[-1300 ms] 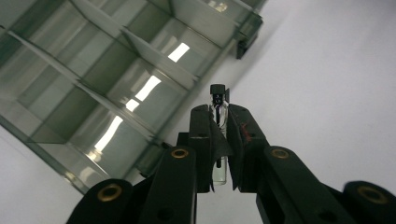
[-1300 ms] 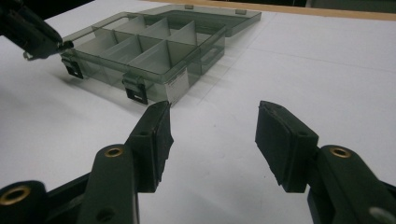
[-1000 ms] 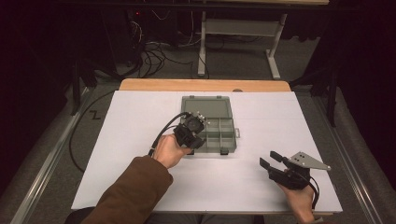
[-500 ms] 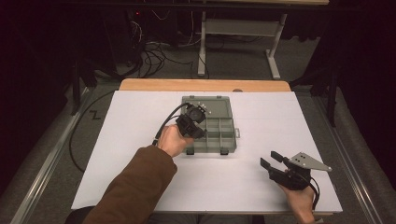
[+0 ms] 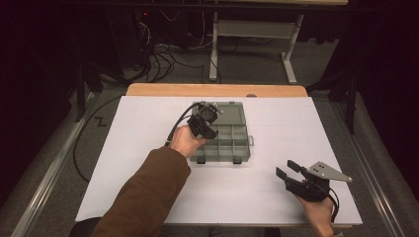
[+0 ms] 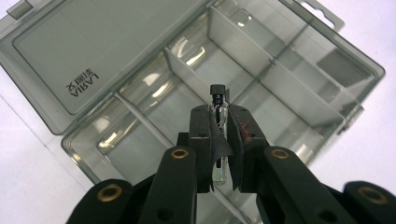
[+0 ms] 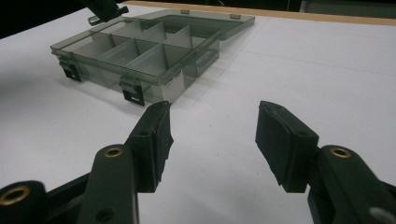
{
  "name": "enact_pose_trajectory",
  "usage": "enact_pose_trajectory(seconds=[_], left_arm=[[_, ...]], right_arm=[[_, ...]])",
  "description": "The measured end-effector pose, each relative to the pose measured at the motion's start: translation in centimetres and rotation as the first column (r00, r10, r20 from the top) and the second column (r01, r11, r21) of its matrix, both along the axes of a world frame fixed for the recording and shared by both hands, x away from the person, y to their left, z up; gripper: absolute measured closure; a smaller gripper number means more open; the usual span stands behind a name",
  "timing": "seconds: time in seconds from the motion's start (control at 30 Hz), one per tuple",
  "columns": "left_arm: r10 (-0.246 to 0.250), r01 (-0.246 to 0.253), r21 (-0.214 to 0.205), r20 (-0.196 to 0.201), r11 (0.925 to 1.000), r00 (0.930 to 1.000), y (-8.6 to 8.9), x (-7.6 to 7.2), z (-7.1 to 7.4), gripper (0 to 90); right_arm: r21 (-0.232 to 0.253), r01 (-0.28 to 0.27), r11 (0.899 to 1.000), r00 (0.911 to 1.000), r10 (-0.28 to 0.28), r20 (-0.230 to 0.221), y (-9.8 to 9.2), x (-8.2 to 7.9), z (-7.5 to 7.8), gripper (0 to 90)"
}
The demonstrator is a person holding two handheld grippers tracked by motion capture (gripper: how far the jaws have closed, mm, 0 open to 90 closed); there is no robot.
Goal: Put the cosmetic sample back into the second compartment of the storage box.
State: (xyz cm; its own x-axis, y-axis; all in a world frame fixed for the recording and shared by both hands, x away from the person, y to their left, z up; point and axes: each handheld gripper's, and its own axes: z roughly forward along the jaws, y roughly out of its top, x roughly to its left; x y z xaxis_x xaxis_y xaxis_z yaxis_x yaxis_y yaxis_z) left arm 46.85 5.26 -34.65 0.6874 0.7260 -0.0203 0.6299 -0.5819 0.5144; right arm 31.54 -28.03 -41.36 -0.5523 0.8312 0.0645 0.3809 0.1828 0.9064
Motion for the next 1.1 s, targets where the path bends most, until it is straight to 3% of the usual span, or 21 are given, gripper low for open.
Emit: enact_pose_trajectory(seconds=[0.2,0.43,1.1], left_arm=[[0.026,-0.026,0.002,-0.002,0.9997,0.9997,-0.3,1.2,-0.3,80.7],[0.033,-0.033,0.043,-0.002,0.9985,0.9995,-0.9,1.9,-1.4,80.7],[0.06,-0.059,0.044,-0.021,0.9973,0.998,-0.6,2.8,-2.4,80.2]], right_arm=[[-0.003,-0.005,1.0,1.0,0.005,0.001,0.1,0.0,0.0,46.3],[0.003,-0.003,1.0,1.0,0.003,-0.001,-0.1,0.1,0.0,46.1],[-0.003,-0.014,1.0,0.9999,0.014,0.0,0.1,0.2,-0.1,45.9]])
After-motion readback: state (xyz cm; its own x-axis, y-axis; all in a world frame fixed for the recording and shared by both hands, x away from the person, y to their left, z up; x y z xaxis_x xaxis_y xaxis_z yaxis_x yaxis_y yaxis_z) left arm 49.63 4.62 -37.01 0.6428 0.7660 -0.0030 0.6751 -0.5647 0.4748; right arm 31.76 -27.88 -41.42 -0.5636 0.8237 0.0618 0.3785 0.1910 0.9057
